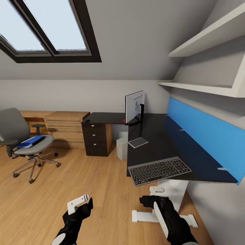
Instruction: In the bedroom, organize the workspace by keeping the computer under the desk, ensuring the monitor is on the desk, placing the keyboard on the desk next to the monitor, placing the mouse on the desk next to the keyboard, moving the folder from the swivel chair onto the desk next to the mouse, stacking the notebook on top of the folder with the pen on top of the notebook, and positioning the swivel chair next to the desk.
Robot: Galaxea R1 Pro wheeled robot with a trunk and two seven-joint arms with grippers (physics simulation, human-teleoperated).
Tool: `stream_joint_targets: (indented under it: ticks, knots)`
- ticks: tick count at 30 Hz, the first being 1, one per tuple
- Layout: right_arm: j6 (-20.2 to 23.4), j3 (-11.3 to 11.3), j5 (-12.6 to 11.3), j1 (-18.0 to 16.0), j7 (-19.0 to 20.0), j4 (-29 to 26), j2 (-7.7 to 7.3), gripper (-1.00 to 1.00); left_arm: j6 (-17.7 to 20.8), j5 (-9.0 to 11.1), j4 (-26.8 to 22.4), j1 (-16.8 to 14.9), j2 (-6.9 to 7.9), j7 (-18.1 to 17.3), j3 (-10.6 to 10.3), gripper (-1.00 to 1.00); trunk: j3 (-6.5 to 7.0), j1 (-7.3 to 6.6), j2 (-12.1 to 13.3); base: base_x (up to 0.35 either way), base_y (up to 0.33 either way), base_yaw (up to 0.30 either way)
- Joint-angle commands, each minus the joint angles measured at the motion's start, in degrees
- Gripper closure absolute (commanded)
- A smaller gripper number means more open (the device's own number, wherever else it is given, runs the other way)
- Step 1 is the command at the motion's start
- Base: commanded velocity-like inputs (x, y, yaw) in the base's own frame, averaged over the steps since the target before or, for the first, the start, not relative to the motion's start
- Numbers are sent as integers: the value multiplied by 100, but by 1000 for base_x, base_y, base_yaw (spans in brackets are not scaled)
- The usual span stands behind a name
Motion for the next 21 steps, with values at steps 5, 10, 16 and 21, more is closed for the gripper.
stream_joint_targets:
  ticks: [5, 10, 16, 21]
  knots:
    - [29, 7, -3, -3, -26, 7, 2, -100, 15, 31, -10, 0, 4, 37, -10, -100, -5, 1, -3, 172, 0, 0]
    - [29, 7, -3, -3, -25, 10, 2, -100, 15, 31, -10, -1, 3, 37, -10, -100, -5, 1, -3, 216, 0, 0]
    - [29, 7, -3, -3, -25, 11, 1, -100, 19, 31, -10, 0, 7, 37, -4, -100, -5, 1, -3, 41, 0, 0]
    - [29, 7, -3, -3, -26, 8, 1, -100, 19, 31, -10, -1, 8, 37, -4, -100, -5, 1, -3, 133, 0, 0]
